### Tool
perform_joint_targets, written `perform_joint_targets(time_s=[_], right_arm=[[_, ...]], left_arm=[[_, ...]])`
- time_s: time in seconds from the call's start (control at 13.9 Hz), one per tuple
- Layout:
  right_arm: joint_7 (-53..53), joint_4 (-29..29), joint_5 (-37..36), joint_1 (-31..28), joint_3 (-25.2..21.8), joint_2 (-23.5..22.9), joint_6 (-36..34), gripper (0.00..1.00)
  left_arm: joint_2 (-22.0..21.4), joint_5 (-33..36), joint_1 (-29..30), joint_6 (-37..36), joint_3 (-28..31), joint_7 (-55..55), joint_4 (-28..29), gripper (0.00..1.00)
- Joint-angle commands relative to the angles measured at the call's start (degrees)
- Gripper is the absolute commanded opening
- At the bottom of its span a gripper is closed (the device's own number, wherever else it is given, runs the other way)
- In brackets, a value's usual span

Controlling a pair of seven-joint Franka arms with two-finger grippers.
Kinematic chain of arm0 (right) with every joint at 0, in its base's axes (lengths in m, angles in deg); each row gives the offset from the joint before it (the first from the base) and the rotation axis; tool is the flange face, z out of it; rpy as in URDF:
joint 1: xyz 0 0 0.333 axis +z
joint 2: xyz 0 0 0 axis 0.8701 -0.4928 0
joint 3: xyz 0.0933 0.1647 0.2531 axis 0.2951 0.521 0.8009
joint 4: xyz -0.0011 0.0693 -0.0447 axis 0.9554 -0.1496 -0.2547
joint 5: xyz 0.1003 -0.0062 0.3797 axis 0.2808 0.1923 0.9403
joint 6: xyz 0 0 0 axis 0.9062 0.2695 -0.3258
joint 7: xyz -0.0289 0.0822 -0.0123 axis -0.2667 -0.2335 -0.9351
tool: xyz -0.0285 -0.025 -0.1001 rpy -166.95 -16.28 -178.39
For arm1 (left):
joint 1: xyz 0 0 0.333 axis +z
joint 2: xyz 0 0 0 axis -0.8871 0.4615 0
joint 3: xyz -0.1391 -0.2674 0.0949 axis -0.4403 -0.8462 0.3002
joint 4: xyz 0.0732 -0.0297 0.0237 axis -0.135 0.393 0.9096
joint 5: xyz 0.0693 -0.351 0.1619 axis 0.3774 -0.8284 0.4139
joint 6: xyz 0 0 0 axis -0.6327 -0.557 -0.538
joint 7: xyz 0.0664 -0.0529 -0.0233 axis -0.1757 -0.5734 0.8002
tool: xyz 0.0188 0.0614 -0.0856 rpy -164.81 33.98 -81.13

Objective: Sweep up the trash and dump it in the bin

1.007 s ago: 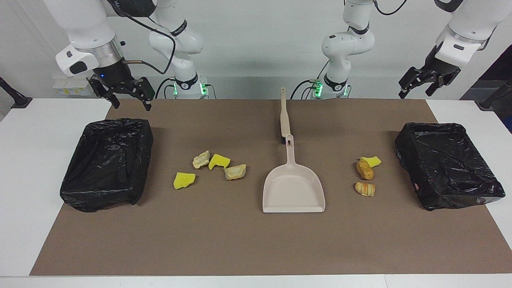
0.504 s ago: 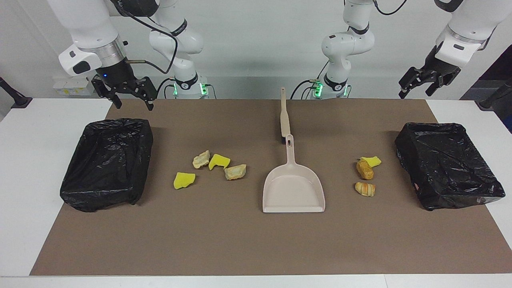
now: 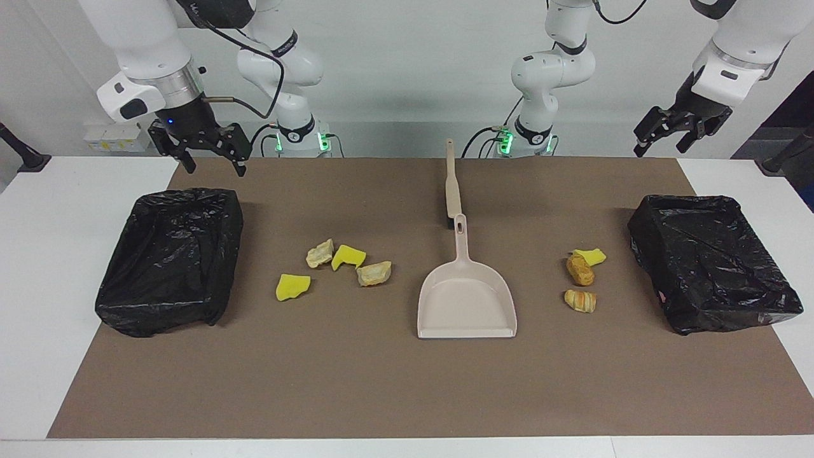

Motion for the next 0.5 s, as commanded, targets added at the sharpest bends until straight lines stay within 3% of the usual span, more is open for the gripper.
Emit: perform_joint_targets(time_s=[0.0,0.43], right_arm=[[-0.98,-2.30,0.41,-0.20,-0.04,1.57,1.74,1.00],[-0.80,-2.21,0.15,1.81,0.67,1.66,2.17,1.00]], left_arm=[[-1.23,0.20,0.22,-0.44,-0.02,0.50,1.18,1.00],[-1.15,0.20,0.22,-0.44,-0.02,0.50,1.18,1.00]])
